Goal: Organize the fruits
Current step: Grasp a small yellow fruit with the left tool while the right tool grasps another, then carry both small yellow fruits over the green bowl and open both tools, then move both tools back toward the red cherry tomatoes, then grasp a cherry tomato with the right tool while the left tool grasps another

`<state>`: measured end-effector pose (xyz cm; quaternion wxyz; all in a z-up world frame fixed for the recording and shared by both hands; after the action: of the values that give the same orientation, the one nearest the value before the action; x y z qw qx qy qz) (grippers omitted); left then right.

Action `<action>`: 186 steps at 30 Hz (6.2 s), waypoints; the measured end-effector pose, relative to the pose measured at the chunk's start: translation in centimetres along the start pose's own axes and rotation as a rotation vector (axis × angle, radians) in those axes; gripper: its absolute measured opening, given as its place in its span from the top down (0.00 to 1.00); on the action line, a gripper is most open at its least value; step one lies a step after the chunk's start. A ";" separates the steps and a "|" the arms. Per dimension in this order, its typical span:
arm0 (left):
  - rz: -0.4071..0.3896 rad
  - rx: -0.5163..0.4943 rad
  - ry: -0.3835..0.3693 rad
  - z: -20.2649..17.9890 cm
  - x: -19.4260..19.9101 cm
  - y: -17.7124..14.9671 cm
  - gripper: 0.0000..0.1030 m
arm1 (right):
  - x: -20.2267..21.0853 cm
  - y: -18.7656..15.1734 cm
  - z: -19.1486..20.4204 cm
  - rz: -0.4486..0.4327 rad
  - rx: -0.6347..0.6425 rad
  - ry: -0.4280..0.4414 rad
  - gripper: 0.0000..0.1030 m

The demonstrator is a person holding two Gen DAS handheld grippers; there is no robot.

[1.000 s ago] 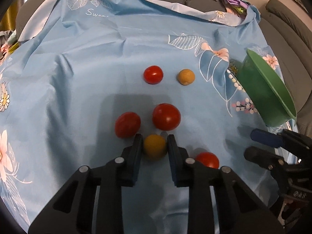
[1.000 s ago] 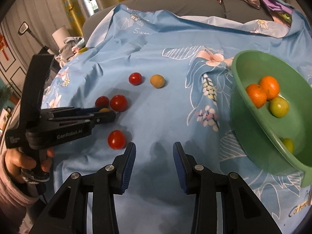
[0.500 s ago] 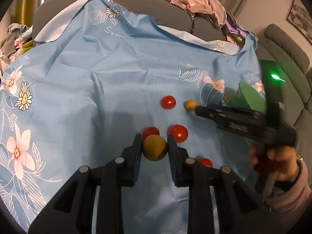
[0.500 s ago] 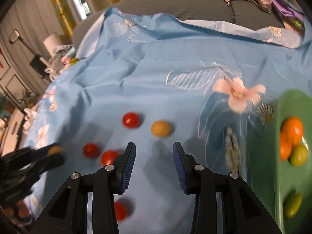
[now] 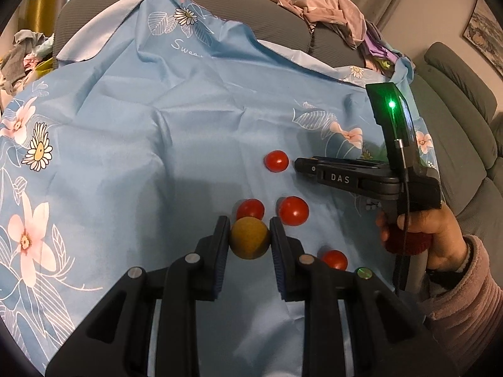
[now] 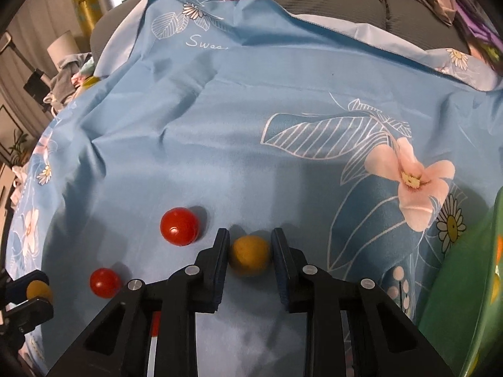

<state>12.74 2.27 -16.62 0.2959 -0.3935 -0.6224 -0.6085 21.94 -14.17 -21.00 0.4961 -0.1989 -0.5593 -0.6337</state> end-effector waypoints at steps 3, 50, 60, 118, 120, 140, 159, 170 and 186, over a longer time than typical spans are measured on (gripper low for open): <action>0.003 -0.004 0.000 -0.1 0.1 -0.2 0.75 | 0.6 0.1 0.3 -0.014 0.002 0.019 0.72; -0.059 -0.317 -0.179 -18.7 6.2 0.4 0.75 | 21.3 -10.9 -4.6 -0.364 -0.152 0.014 0.72; -0.049 -0.457 -0.219 -26.8 2.3 2.2 0.75 | 23.1 -11.1 -9.8 -0.415 -0.212 -0.046 0.72; 0.096 -0.056 0.089 -2.9 4.9 -8.1 0.31 | 19.6 -13.0 -2.7 -0.252 -0.124 0.043 0.65; 0.096 -0.065 0.082 -3.1 4.8 -8.3 0.31 | 18.4 -13.2 -1.5 -0.213 -0.090 0.055 0.65; 0.067 -0.101 0.132 -2.0 4.5 -7.6 0.21 | 8.9 -12.2 6.8 0.009 0.100 0.151 0.58; 0.087 -0.076 0.111 -0.5 2.5 -6.8 0.20 | 5.1 -10.8 6.9 0.048 0.107 0.150 0.57; 0.102 -0.070 0.106 -0.2 1.6 -6.6 0.20 | 3.6 -9.9 6.5 0.039 0.133 0.110 0.62; 0.057 -0.108 0.272 0.2 1.2 -4.3 0.20 | 6.3 -9.8 3.2 -0.042 0.050 0.131 0.72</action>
<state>8.46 2.86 -17.92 0.3729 -0.3402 -0.5318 -0.6800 9.90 -14.95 -20.00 0.5229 -0.1329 -0.5454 -0.6414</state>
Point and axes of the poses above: each gripper's, at about its wrist camera, not at the fingertips, and x roughly against the way its jaws point, z to its left, y to its top, the point moved 7 cm from there along -x, roughly the way its jaws point, and after that the axes turned 15 degrees about y, right-handed, at the moved point
